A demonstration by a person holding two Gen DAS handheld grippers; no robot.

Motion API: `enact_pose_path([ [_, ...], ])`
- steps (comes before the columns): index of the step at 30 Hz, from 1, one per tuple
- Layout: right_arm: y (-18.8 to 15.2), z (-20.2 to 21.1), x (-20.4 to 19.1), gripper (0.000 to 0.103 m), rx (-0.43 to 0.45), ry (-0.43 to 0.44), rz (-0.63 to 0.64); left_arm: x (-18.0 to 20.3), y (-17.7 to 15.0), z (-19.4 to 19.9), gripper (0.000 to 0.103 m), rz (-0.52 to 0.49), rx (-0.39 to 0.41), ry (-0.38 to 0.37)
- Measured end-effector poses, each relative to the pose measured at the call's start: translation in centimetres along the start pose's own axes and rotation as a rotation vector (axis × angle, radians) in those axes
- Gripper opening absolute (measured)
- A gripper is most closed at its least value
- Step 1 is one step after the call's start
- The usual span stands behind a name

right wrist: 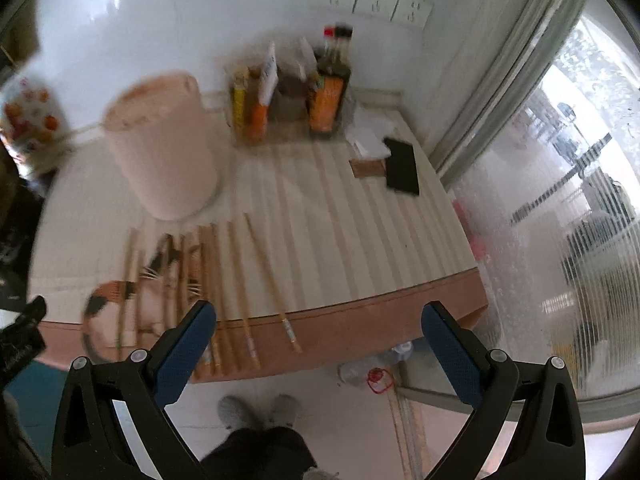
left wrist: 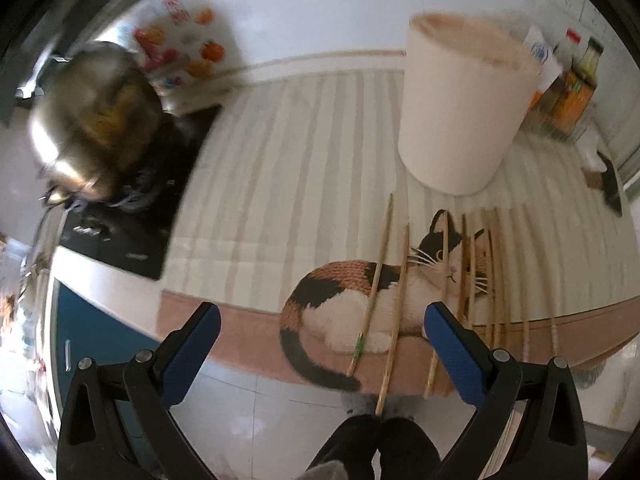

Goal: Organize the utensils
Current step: 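Grasp one wooden chopstick with the left tool while the right tool grasps another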

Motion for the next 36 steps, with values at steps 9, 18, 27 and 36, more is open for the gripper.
enact_pose_path([
  [9,-0.6,-11.0,-2.3,0.099,-0.133,0.012,-0.013,1.8,1.1,-10.9,0.083,-0.095,-0.165,-0.059],
  [18,-0.6,-19.6,-3.8,0.067,-0.253,0.042,0.026,3.3,0.5,-16.2,0.052,-0.114,-0.274,-0.087],
  [27,-0.4,-24.8,-6.5,0.051,-0.352,0.142,0.163,4.1,1.5,-17.5,0.015,-0.035,-0.297,-0.125],
  [36,0.3,-25.4,-6.4,0.010,-0.401,0.203,0.099,3.7,2.1,-18.8,0.006,0.148,-0.379,-0.224],
])
Point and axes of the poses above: each gripper's, at about its wrist camera, not at the fingertips, and z roughly against the way its jaws point, x to its right, y to its top, the point moved 9 cm from there along -z, roughly the way its jaws point, and after that the axes turned 3 degrees about -x, right-handed, at the moved point
